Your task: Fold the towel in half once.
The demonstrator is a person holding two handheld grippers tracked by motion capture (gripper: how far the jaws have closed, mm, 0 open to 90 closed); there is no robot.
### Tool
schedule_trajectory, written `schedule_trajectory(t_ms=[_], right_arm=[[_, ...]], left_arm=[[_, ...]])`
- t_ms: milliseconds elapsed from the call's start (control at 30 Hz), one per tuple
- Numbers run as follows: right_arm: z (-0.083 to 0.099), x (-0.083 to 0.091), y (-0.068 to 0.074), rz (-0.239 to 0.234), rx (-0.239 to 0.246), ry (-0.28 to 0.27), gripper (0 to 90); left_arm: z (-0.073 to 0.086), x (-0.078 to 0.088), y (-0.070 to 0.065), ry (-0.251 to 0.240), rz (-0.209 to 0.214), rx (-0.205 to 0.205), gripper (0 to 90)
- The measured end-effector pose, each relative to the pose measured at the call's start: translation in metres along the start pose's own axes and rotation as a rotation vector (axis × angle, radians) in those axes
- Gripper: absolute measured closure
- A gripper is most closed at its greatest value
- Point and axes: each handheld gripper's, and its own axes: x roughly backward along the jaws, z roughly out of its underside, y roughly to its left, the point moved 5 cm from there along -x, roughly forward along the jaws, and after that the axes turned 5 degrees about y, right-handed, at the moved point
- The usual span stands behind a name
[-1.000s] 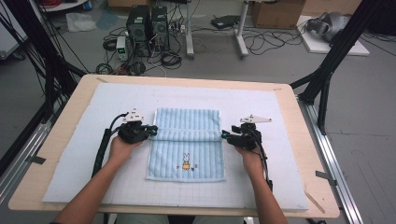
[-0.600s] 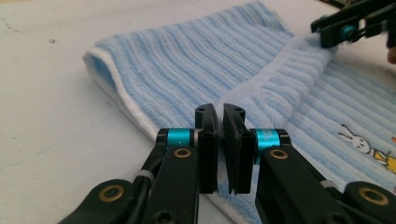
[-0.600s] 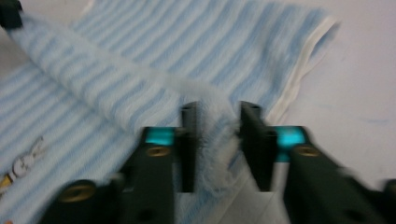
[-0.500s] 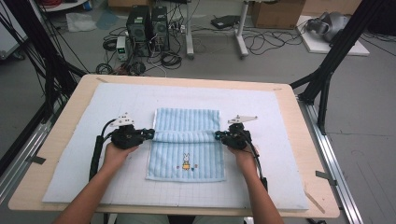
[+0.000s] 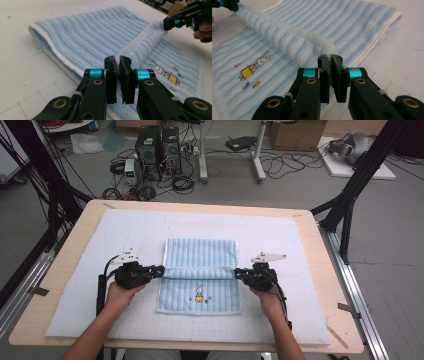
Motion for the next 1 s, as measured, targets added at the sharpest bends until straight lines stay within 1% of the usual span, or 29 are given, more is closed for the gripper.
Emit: schedule_trajectory(t_ms=[33,133,267,300,333,433,600,667,800,1000], right_arm=[[0.002,0.002,0.002,-0.001,0.009,-0.002,85.2],[0.009,0.009,0.010,-0.006,0.016,0.005,85.0],[0.017,0.013,0.016,-0.014,0.029,0.009,84.8],[0.018,0.014,0.017,-0.019,0.027,0.013,84.6],[0.020,0.014,0.018,-0.022,0.025,0.012,84.5],[0.023,0.015,0.022,-0.030,0.038,0.017,84.5],[0.029,0.016,0.028,-0.044,0.055,0.041,84.5],[0.031,0.017,0.031,-0.049,0.055,0.047,84.4],[0.036,0.022,0.036,-0.063,0.070,0.056,84.3],[0.040,0.027,0.040,-0.056,0.088,0.059,84.2]], left_arm=[[0.001,0.002,-0.002,-0.001,0.002,0.000,84.1],[0.005,0.007,-0.010,-0.003,0.013,-0.009,84.1],[0.010,0.012,-0.019,0.003,0.022,-0.023,84.1],[0.011,0.014,-0.020,0.008,0.023,-0.030,84.0],[0.012,0.015,-0.021,0.007,0.025,-0.027,84.0],[0.017,0.017,-0.023,0.018,0.028,-0.030,84.0],[0.023,0.020,-0.025,0.035,0.040,-0.026,84.0],[0.025,0.021,-0.027,0.045,0.045,-0.033,84.0],[0.029,0.025,-0.031,0.057,0.063,-0.039,84.0],[0.033,0.028,-0.036,0.064,0.084,-0.048,84.0]])
